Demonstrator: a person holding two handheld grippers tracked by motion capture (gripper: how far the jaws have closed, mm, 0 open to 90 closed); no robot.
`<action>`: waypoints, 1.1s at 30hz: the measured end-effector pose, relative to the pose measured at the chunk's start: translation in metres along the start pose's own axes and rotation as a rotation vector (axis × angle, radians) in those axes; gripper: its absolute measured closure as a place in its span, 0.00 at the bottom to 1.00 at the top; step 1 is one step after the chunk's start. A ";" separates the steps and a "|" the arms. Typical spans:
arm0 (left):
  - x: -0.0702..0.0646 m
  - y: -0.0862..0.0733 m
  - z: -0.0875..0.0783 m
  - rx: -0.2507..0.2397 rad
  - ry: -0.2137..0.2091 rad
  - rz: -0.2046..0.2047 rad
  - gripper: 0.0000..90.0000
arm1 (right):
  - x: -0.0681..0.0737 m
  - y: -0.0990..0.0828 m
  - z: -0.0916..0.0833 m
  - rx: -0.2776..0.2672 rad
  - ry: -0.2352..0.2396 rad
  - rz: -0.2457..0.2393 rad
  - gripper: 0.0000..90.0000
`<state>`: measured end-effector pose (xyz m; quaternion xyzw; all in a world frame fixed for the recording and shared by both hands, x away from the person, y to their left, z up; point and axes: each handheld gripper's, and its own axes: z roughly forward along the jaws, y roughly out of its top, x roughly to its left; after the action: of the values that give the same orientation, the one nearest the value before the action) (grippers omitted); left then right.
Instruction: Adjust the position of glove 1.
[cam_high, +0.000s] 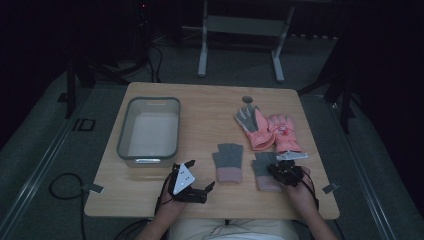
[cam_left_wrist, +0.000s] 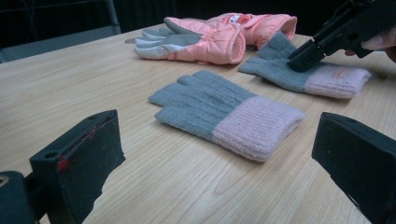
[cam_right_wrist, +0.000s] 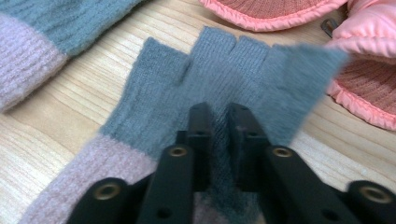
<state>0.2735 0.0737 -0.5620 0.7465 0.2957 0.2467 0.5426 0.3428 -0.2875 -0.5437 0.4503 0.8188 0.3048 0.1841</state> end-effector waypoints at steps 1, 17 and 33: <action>0.000 0.000 0.000 0.001 0.001 -0.002 0.01 | 0.000 0.001 0.000 0.007 -0.005 0.005 0.92; 0.000 0.000 0.000 -0.003 0.001 0.000 0.01 | 0.033 0.051 -0.041 -0.109 -0.033 0.072 0.95; -0.001 0.000 0.000 -0.003 0.002 0.000 0.01 | 0.085 0.108 -0.038 -0.191 0.079 0.020 0.95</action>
<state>0.2730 0.0735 -0.5620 0.7454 0.2960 0.2480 0.5434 0.3439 -0.1842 -0.4452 0.4265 0.7882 0.4006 0.1908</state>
